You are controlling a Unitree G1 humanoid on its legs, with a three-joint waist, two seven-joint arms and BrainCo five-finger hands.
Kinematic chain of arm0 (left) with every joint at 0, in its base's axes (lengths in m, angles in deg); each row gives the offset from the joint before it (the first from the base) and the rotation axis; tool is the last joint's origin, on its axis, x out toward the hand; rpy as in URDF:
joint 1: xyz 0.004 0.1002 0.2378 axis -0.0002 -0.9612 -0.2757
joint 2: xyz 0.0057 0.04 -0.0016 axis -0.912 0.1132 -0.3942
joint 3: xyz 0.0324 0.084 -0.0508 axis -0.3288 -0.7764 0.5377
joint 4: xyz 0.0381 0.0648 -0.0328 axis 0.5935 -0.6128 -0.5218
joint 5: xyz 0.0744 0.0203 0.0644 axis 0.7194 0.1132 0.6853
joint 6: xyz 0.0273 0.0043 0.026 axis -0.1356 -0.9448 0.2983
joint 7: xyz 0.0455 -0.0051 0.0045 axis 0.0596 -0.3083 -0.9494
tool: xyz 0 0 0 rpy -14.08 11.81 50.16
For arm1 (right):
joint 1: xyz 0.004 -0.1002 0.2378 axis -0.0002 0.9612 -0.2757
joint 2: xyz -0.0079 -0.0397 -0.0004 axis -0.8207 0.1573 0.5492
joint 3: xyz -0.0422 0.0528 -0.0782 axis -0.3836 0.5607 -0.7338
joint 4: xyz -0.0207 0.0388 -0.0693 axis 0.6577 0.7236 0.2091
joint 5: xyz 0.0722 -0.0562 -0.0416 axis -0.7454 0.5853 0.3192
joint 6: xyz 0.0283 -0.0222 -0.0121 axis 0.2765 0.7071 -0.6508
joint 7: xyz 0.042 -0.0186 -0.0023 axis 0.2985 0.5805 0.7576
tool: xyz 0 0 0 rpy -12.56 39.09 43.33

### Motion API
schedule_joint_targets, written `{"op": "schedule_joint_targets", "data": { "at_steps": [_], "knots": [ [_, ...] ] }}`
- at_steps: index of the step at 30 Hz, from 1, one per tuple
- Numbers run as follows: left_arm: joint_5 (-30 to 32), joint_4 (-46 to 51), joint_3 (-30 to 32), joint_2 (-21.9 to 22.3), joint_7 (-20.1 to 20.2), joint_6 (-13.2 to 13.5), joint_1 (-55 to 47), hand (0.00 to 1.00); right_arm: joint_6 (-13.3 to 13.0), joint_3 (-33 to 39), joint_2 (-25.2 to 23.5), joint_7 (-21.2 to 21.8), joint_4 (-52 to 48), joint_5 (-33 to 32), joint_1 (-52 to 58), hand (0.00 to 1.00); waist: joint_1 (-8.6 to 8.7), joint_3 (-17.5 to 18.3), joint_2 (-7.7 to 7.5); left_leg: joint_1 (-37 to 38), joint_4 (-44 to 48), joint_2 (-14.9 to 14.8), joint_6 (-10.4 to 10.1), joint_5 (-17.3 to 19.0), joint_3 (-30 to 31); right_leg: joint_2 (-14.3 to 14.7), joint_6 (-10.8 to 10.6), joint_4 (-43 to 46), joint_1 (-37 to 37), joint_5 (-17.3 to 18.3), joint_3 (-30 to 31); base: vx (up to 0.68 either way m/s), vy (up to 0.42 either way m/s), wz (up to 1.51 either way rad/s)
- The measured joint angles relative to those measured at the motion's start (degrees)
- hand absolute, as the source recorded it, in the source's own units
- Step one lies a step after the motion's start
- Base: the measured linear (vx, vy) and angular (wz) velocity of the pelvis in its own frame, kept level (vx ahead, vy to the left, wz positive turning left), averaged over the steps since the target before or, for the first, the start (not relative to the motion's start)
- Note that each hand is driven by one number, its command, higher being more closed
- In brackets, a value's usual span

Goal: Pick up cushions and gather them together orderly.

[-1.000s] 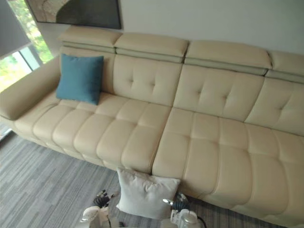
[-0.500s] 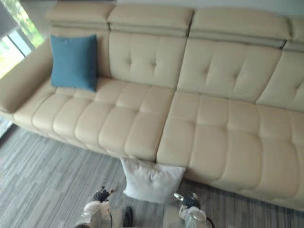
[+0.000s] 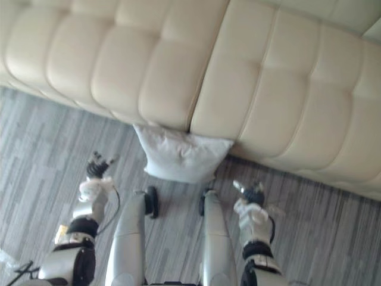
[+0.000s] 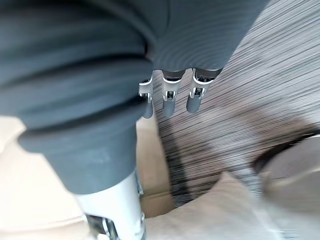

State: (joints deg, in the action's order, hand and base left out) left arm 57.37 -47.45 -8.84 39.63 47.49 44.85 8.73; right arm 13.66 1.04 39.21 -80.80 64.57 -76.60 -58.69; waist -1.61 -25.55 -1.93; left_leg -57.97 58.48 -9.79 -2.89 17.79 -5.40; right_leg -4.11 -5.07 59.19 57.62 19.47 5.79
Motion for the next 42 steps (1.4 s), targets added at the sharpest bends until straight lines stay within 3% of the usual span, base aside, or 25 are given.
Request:
{"op": "schedule_joint_targets", "data": {
  "at_steps": [5, 12, 13, 14, 18, 22, 29, 31, 35, 37, 41, 42],
  "knots": [
    [-0.1, 3.2, -3.9, -3.0, -1.0, 1.2, 8.4, 0.00, -1.2, -0.8, 0.8, -0.7, -3.2, -1.1, -11.0, 0.00, -0.26, -4.2, -0.06, -11.6, 5.9, -1.2, 0.2, 0.1, -0.2, 1.3, -0.6, 5.4, 11.9, -0.6, 1.4, -0.08, -0.010, -0.11],
    [0.1, 3.6, -10.3, -2.7, -3.9, 2.0, 19.8, 0.00, -1.8, -2.5, 1.2, -2.4, -2.9, -2.2, -24.2, 0.00, 0.14, -5.7, -0.01, -22.5, 11.8, -1.4, 0.3, 0.1, 0.9, 1.6, -1.3, 11.9, 22.9, -0.2, 1.6, -0.05, -0.031, 0.03],
    [0.1, 3.7, -11.7, -2.4, -4.5, 2.0, 21.3, 0.00, -1.9, -3.2, 1.2, -2.6, -2.9, -2.2, -25.8, 1.00, 0.25, -6.1, 0.06, -23.5, 12.5, -1.4, 0.3, 0.2, 1.1, 1.7, -1.5, 12.7, 23.9, 0.0, 1.6, -0.06, -0.018, 0.07],
    [0.1, 3.7, -13.0, -1.4, -4.9, 2.0, 23.0, 1.00, -2.4, -4.2, 1.0, -3.3, -2.8, -2.3, -27.6, 1.00, 0.27, -6.3, 0.10, -24.9, 13.0, -1.3, 0.4, 0.2, 1.2, 1.6, -2.0, 13.5, 25.4, 0.3, 1.8, -0.06, -0.016, 0.07],
    [-0.1, 6.0, -14.8, 0.4, -8.4, 2.1, 24.9, 1.00, -4.5, -6.4, -0.7, -6.1, -3.4, -5.2, -29.7, 1.00, 1.26, -6.6, 0.01, -27.3, 14.4, -1.4, 0.5, 0.3, 1.1, 1.9, -2.2, 15.0, 28.0, 0.4, 2.1, -0.05, -0.003, 0.00],
    [-0.6, 7.9, -15.0, -0.2, -11.0, 2.2, 24.9, 1.00, -4.7, -10.0, -0.4, -6.8, -6.3, -6.9, -29.4, 1.00, 1.39, -7.1, 0.05, -28.5, 15.7, -1.7, 0.2, 0.2, 1.3, 2.2, -2.1, 16.6, 29.5, 0.4, 2.2, -0.01, -0.001, -0.01],
    [-1.1, 14.0, -18.6, -0.9, -12.0, 2.2, 22.0, 1.00, -5.0, -13.9, -0.6, -6.9, -15.5, -7.1, -22.7, 1.00, 1.49, -7.1, 0.06, -27.5, 16.4, -1.8, 0.1, 0.2, 2.4, 2.3, -1.6, 16.7, 27.7, 0.4, 1.2, 0.00, 0.000, 0.00],
    [-1.1, 17.4, -20.7, -0.7, -12.0, 2.4, 17.7, 1.00, -5.1, -14.5, -1.2, -6.8, -19.1, -7.1, -18.3, 1.00, 1.51, -7.0, 0.04, -23.2, 14.5, -1.9, 0.1, 0.2, 2.4, 2.2, -1.4, 14.6, 23.1, 0.3, 0.9, 0.01, 0.010, -0.02],
    [-1.3, 25.5, -22.1, 2.2, -11.8, 5.7, 5.9, 1.00, -6.4, -15.1, -4.9, -6.5, -29.4, -6.7, -7.0, 1.00, 1.33, -6.7, -0.15, -7.8, 6.2, -1.9, -0.5, 0.1, 1.1, 1.8, -0.8, 6.1, 8.2, -0.1, 0.3, 0.05, -0.019, -0.07],
    [-1.6, 28.7, -22.9, 4.4, -11.1, 7.6, -0.5, 1.00, -7.9, -16.0, -6.4, -5.7, -33.8, -6.7, 0.1, 1.00, 1.29, -3.1, -0.16, -2.5, 1.5, -1.5, -1.4, -0.3, 1.1, 1.1, 0.2, 1.4, 2.9, -0.3, -0.9, 0.10, -0.033, 0.04],
    [-2.8, 36.1, -25.7, 8.0, -9.2, 8.9, -13.8, 1.00, -9.5, -17.5, -7.1, -4.0, -41.6, -6.6, 13.2, 1.00, 1.20, 4.3, -0.20, 9.8, -8.1, -0.6, -2.4, -1.9, 0.1, 0.3, 1.3, -6.9, -8.8, -1.2, -2.1, 0.20, -0.039, 0.07],
    [-2.8, 37.0, -25.8, 8.2, -8.6, 9.2, -15.7, 1.00, -9.7, -17.8, -7.0, -3.3, -42.7, -6.4, 14.7, 1.00, 1.17, 4.6, -0.20, 12.5, -9.5, -0.5, -2.3, -2.1, -0.5, 0.2, 1.3, -8.1, -11.3, -1.4, -2.0, 0.23, -0.020, -0.11]
  ]
}}
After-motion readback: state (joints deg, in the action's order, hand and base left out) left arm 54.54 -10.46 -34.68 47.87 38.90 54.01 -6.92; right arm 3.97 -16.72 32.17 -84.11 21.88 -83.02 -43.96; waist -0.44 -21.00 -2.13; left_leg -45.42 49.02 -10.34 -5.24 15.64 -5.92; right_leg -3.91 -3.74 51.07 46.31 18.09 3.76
